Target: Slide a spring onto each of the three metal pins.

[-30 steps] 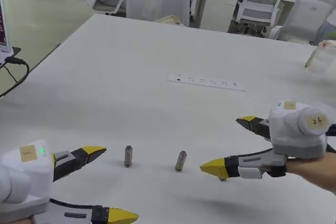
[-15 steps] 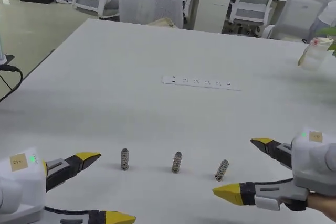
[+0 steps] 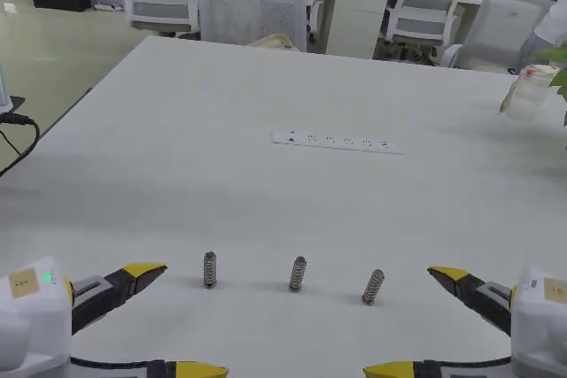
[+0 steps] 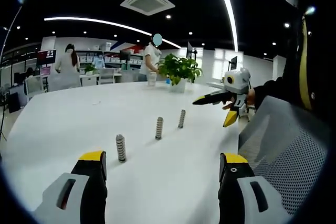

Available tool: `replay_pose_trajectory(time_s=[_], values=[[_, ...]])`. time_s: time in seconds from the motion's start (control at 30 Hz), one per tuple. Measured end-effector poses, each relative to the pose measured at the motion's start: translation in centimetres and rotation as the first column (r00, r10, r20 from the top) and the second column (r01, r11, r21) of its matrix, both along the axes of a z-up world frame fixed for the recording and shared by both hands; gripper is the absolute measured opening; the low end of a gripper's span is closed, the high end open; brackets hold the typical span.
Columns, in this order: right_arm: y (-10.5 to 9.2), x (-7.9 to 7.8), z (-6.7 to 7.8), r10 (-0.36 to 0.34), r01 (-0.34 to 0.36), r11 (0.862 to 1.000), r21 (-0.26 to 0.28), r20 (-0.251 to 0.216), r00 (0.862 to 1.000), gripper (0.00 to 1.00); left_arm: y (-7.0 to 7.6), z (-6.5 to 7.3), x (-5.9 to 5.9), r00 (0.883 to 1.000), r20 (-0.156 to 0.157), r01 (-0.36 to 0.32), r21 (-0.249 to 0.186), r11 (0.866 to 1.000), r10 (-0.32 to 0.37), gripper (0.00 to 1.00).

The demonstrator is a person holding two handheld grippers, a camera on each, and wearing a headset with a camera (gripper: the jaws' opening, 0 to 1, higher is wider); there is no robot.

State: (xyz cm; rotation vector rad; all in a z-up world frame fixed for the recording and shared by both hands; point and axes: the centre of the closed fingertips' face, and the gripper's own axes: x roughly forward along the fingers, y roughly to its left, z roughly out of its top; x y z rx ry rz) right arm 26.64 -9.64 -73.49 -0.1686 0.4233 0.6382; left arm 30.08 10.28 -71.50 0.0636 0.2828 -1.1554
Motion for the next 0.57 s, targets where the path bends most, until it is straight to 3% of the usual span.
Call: replay_pose_trajectory(time_s=[0.17, 0.57], values=[[0.0, -0.3, -0.2, -0.019, 0.019, 0.999, 0.028, 0.005, 1.000, 1.00, 0.1, -0.3, -0.1, 1.000, -0.007, -0.008, 0.000, 1.000, 0.008, 0.87], [-0.1, -0.2, -0.9, -0.025, 0.025, 1.000, 0.018, -0.004, 1.000, 1.00, 0.3, -1.6, 0.0, 0.999, -0.030, -0.025, 0.007, 1.000, 0.026, 0.86]])
